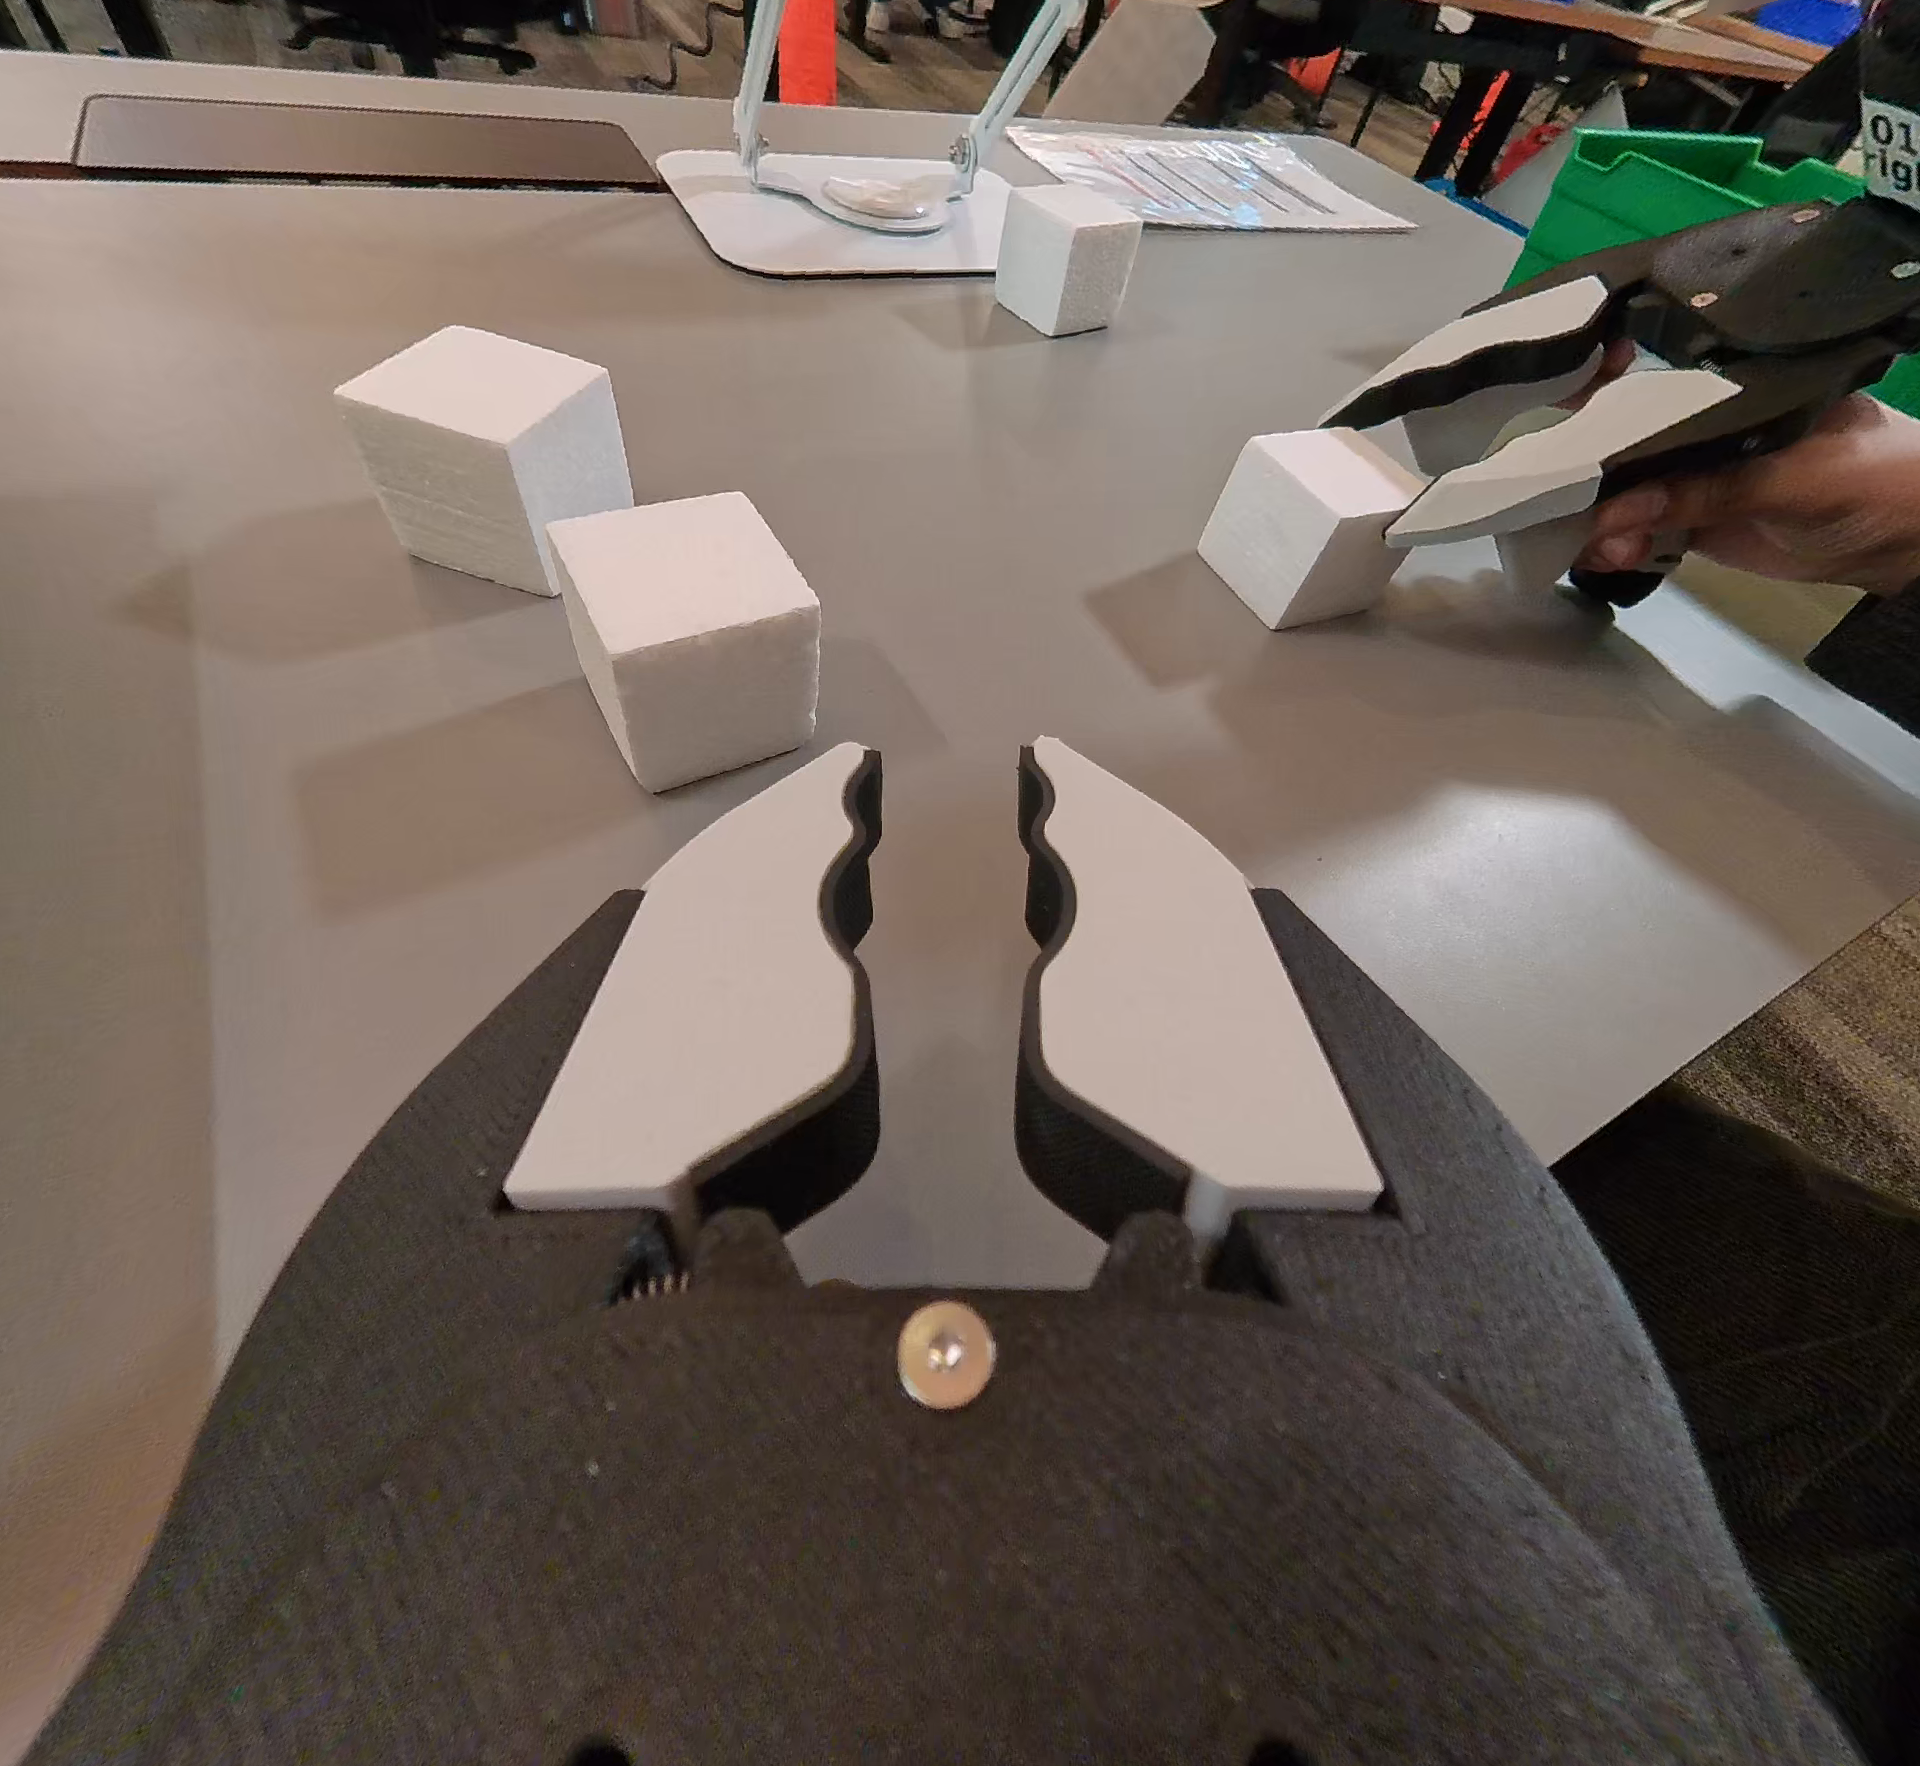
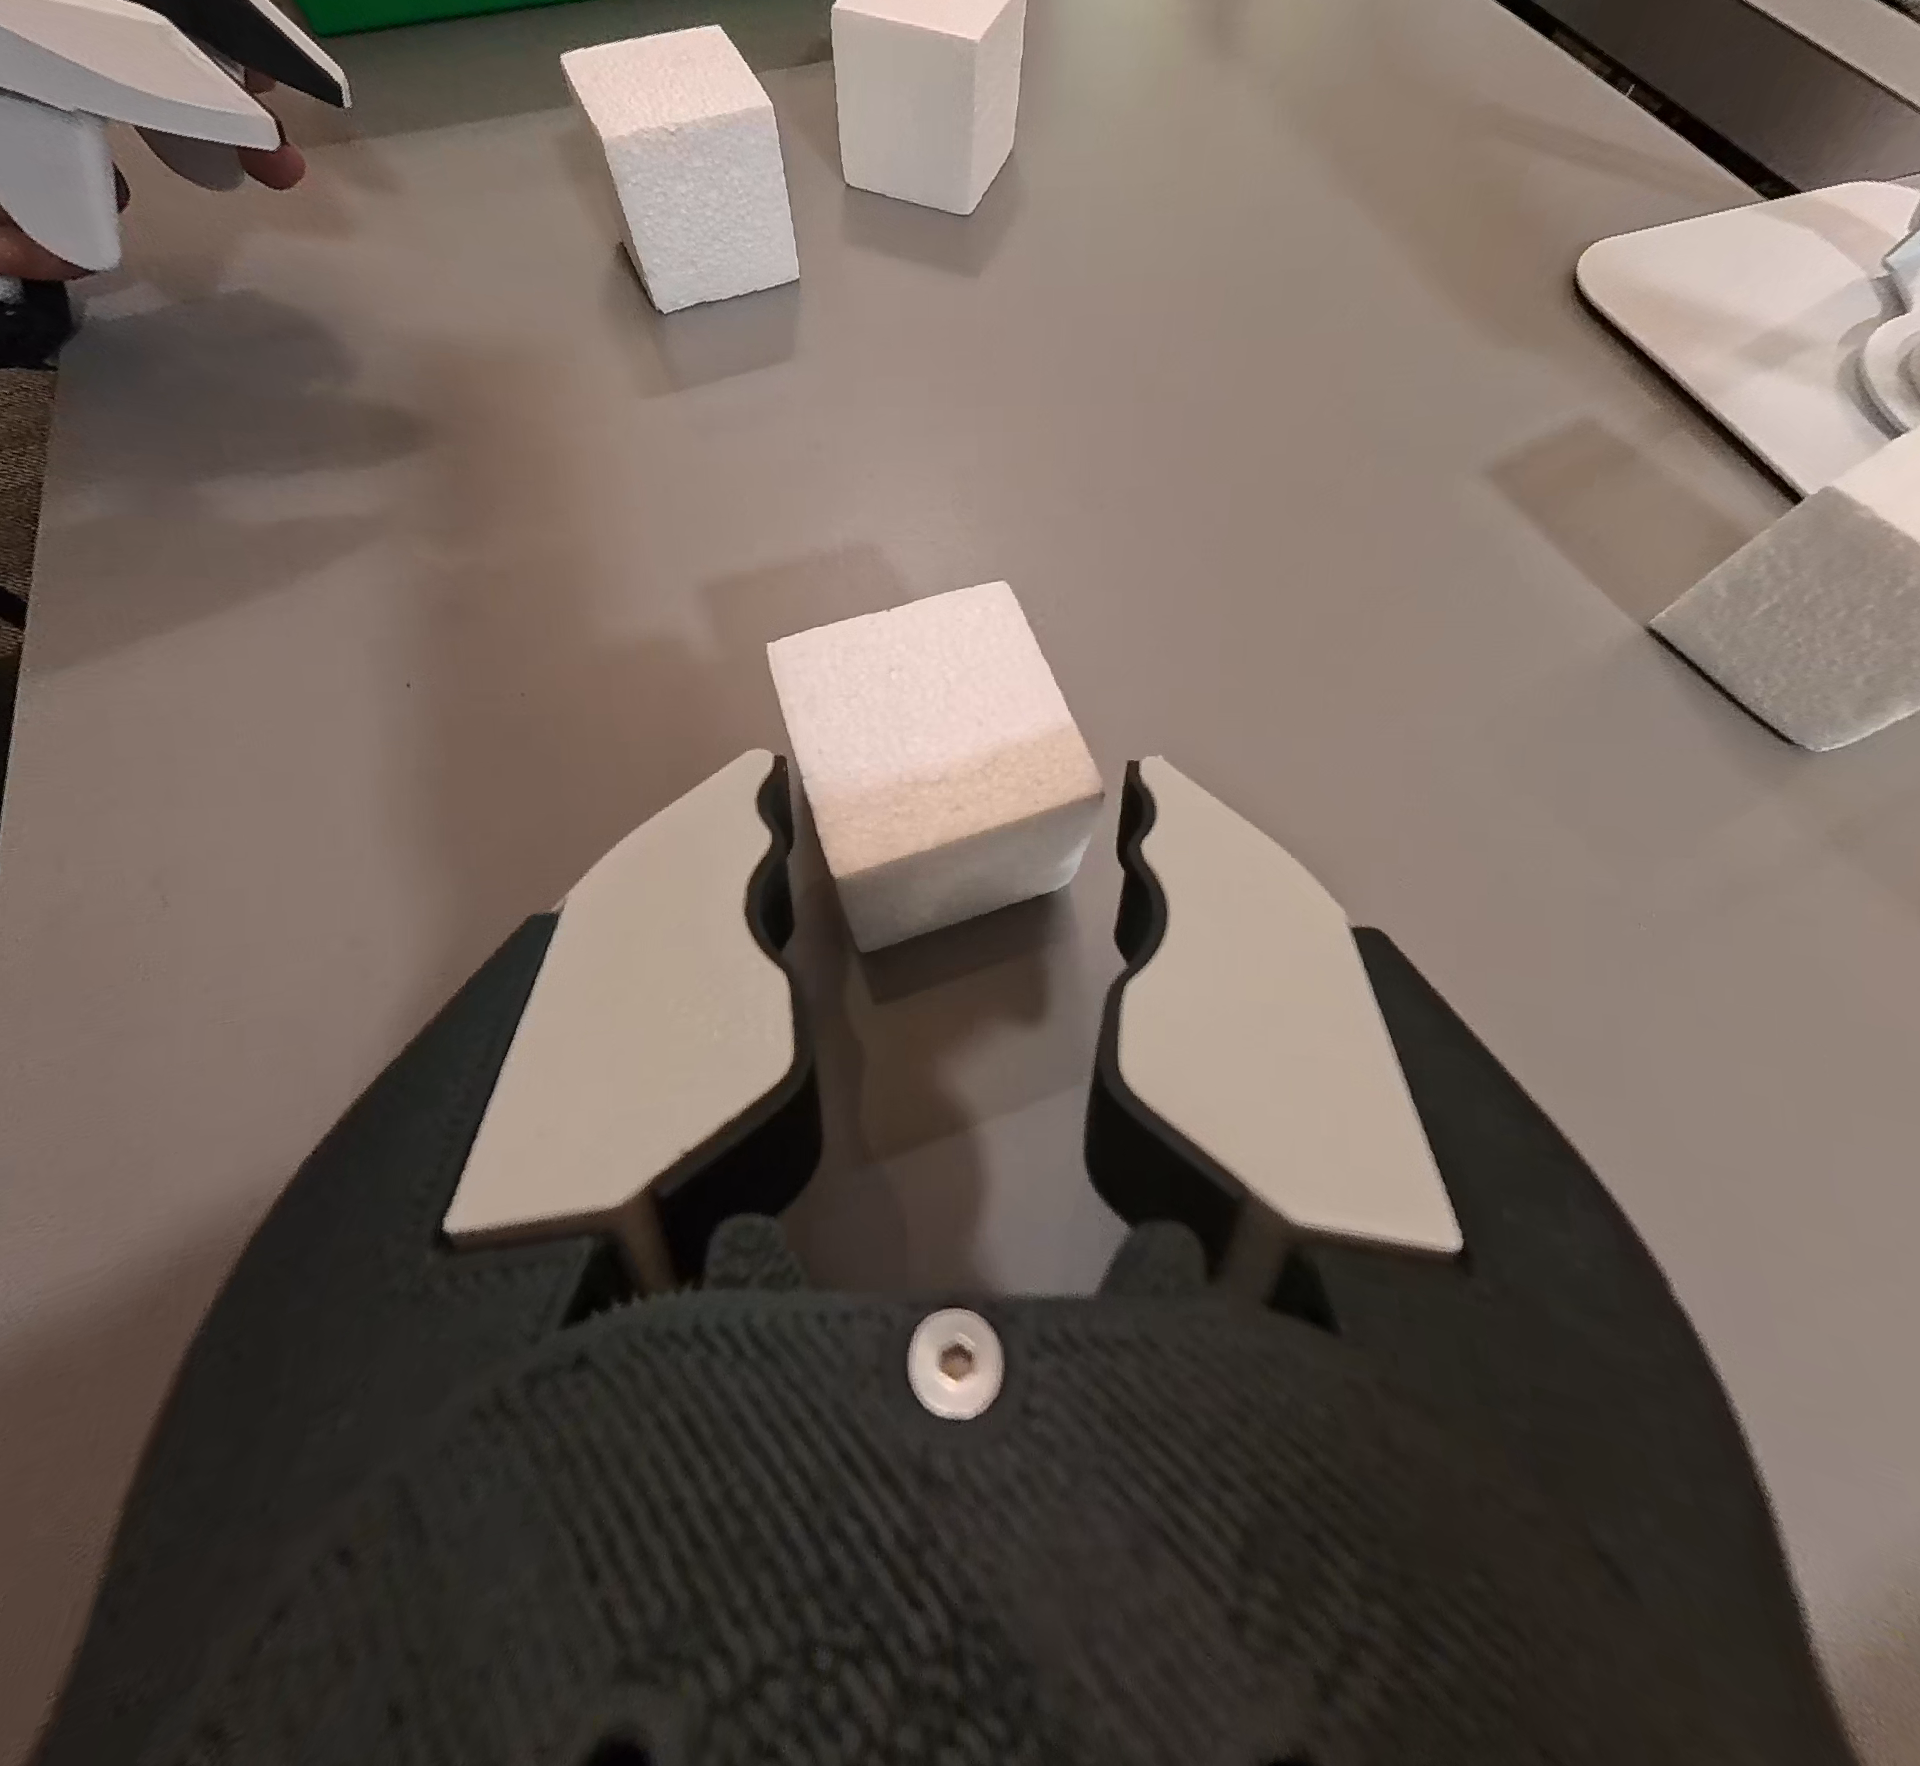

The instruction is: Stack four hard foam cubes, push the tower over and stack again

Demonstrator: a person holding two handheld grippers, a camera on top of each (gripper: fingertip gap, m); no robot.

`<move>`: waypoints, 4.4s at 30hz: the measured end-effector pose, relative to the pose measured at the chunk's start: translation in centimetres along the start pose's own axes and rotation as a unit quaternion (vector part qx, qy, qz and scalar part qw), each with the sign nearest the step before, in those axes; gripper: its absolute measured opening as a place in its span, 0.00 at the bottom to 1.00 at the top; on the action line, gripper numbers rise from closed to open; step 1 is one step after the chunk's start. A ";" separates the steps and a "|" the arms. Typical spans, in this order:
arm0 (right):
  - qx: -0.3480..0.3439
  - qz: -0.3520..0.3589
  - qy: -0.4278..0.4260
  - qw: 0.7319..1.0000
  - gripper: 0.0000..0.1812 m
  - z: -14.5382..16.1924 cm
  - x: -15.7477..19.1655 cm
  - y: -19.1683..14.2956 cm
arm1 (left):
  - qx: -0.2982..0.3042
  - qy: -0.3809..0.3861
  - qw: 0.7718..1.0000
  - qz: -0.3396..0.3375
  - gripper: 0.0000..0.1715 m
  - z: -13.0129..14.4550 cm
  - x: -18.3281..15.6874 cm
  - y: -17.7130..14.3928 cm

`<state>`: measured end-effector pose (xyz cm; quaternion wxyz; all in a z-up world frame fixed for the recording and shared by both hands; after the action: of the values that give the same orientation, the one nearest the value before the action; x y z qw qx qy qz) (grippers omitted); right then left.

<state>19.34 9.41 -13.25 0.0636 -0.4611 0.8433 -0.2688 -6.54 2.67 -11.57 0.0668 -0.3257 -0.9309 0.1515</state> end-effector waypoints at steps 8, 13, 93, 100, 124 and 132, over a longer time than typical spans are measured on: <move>-0.004 -0.002 -0.001 1.000 0.36 -0.1 0.0 -0.1 | 0.000 0.000 1.000 0.000 0.15 0.0 0.0 0.0; -0.033 -0.007 0.013 0.999 0.38 -1.4 0.2 -1.1 | -0.003 -0.001 1.000 -0.006 0.15 -0.1 0.1 0.0; -0.011 0.002 0.035 0.999 0.31 -4.2 1.0 -2.7 | -0.018 -0.052 0.998 -0.036 0.14 -0.2 1.7 -0.4; -0.004 0.012 0.031 0.999 0.31 -4.0 0.8 -2.6 | -0.012 -0.053 0.998 -0.031 0.14 0.0 1.5 -0.3; 0.004 0.004 0.036 0.999 0.31 -3.7 0.9 -2.2 | -0.016 -0.051 0.998 -0.036 0.14 -0.2 1.6 -0.4; 0.005 0.004 0.038 0.999 0.31 -3.6 0.9 -2.3 | -0.016 -0.052 0.998 -0.035 0.14 -0.1 1.6 -0.4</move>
<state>19.22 9.16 -8.88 0.0345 -0.4470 0.8455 -0.2900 -8.01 3.43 -11.26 0.0188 -0.2855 -0.9462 0.1510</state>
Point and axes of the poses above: each gripper's, where its closed fingertips meet, y out along the fingers, z out of its underside, x = y × z across the jaws, the point moved 4 cm from there along -y, back along the fingers, and after that the axes turned 11 degrees about y, right-handed, at the moved point
